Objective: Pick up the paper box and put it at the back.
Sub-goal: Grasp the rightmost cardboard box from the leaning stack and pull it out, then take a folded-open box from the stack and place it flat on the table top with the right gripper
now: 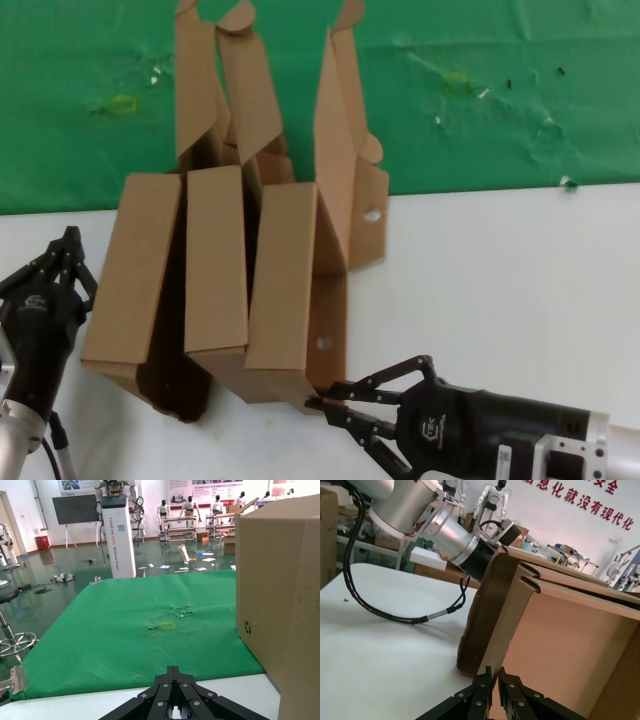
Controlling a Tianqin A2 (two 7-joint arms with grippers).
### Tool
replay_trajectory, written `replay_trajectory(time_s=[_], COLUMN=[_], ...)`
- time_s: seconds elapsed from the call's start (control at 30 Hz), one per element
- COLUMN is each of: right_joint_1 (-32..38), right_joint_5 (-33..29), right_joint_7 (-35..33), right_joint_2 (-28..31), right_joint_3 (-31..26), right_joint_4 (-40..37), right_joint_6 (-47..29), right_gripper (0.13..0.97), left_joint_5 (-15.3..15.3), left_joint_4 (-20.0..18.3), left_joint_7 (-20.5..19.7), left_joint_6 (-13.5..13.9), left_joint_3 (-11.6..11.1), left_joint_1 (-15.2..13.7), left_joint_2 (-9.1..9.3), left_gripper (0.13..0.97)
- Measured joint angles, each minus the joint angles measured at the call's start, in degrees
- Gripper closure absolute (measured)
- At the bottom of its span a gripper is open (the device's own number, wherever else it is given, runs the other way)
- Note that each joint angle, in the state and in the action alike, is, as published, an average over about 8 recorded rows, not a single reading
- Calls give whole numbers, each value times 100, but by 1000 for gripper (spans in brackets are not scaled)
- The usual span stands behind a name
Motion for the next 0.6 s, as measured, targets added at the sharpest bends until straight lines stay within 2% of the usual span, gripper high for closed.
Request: replay_trajectory(time_s=[0.17, 0.3, 0.6], right_joint_1=[-136, -373, -1007], right_joint_5=[-150, -278, -317], right_joint_7=[151, 399, 1014], right_joint_2=[128, 421, 1296], right_joint_3=[94, 404, 1930], right_joint_4=[307, 747, 1502], right_joint_6=[244, 498, 785], right_gripper=[901, 925, 944], left_joint_5=[0, 0, 0], left_joint_4=[0, 0, 0], left_joint_7=[0, 0, 0], left_joint_6=[0, 0, 0], left_joint_3=[0, 0, 0], left_joint_1=[0, 0, 0], left_joint_2=[0, 0, 0], left_gripper=[954, 954, 954])
